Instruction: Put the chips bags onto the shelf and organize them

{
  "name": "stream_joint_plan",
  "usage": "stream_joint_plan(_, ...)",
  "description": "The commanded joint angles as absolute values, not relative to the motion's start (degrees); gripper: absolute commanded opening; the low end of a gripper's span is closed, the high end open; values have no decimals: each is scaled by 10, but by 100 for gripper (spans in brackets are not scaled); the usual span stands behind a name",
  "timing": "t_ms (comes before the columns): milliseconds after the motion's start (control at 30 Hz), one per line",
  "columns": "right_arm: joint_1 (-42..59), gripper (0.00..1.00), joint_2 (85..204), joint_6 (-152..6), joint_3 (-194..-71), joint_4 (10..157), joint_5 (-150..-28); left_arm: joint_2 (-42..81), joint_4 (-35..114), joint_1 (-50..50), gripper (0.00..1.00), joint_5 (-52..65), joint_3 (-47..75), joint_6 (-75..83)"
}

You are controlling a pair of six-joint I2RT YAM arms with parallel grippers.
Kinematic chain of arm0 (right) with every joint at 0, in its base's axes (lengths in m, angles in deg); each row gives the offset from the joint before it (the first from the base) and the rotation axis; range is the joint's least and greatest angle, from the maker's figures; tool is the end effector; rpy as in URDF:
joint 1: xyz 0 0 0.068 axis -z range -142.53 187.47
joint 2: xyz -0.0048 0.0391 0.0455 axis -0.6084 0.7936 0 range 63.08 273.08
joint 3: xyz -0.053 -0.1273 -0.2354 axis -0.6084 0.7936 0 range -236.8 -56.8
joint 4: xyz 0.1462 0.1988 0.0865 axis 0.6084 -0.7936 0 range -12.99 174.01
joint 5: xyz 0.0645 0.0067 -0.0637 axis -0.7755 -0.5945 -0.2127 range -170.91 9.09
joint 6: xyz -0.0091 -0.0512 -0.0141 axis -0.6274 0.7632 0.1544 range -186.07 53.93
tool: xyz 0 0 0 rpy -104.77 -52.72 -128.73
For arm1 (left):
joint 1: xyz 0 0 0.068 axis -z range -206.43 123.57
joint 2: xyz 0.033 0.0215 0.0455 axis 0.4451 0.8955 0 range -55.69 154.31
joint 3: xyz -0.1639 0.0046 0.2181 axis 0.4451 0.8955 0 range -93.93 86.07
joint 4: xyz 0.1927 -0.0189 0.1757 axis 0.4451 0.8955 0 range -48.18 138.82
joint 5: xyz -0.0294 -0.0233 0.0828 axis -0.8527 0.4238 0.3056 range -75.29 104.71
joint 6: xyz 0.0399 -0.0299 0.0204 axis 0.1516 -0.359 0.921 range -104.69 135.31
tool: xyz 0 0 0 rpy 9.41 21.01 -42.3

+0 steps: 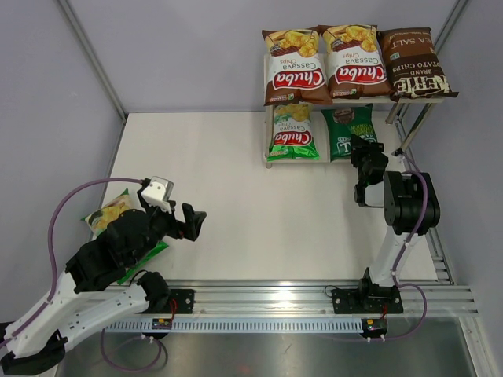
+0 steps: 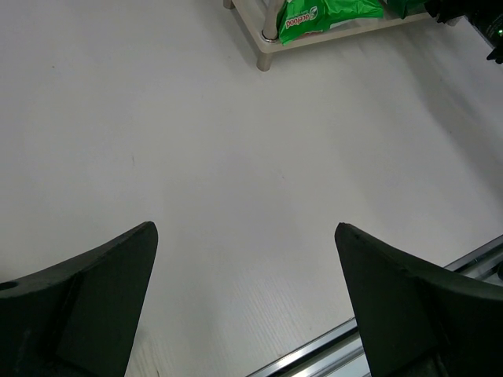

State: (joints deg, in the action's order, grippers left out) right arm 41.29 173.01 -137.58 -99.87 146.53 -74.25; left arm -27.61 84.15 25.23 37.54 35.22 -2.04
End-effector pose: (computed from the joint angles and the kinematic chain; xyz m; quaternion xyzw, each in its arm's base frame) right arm 0.3694 -0.0287 0.1517 0.4785 0.5554 0.3427 0.5874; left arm 0.0668 -0.0622 0.3523 0.1272 0.7988 -0.1870 0.5575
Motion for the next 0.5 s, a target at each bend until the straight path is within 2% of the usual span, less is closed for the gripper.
stream_joint_plan(0,384,36,1759,-1375,-1038,1498,-683,-279,817,247,99,391,354,-13)
stream_joint_plan(167,377,40,1801,-1390,-1072,1506,-690,-280,815,245,99,391,358,-11)
stream_joint_plan(467,348,41,1838,-1390,-1062,1546,-706,-279,810,238,99,376,358,-10)
